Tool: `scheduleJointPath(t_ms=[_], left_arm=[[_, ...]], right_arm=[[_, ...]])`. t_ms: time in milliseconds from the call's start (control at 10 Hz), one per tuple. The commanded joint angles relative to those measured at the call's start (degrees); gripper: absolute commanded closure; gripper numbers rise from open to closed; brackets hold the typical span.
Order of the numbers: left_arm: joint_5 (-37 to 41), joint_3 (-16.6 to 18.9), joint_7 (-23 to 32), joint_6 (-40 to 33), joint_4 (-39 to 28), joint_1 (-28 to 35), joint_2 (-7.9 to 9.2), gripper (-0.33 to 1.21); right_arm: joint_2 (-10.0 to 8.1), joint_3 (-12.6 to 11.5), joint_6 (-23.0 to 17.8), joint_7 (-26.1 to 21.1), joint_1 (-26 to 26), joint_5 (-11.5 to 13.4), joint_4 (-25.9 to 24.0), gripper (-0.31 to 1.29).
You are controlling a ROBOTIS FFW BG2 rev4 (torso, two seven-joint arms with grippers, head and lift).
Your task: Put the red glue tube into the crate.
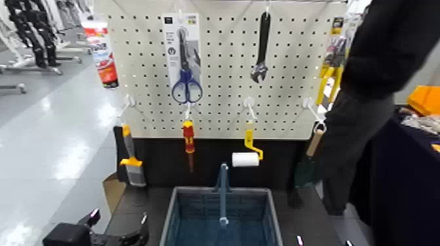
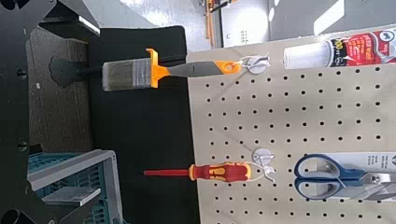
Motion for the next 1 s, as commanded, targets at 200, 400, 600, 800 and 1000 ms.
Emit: scheduleJointPath(t_ms=[200,400,600,800,1000], left_arm=[[0.02,-0.07,-0.09,0.17,0.06,-0.16,-0.97,0.11],[0.11,0.02,-0.09,0.26,0.06,-0.16,-0.97,0.11],[0.28,0.63,-1.05,0.44,-0.02,-0.51,-0.97,0.11],[0.37,2.12,-2.72,0.61,-0.02,-1.30,-0.97,0.10],[0.37,3.97,-5.18,1.93,-0.46,-2.53,-0.97,0.11]], right_arm=[[-0.01,0.00,0.00,0.17,-0.19,0.00,0.10,0.16],[-0.01,0.00,0.00,0.26,-0.19,0.00,0.10,0.16],[-0.01,0.00,0.00,0.35,-0.19,0.00,0.19,0.16],[-0.01,-0.09,0.00,0.61,-0.28,-0.09,0.28,0.16],[-0.01,-0.17,0.17,0.78,-0.37,-0.27,0.28,0.16]])
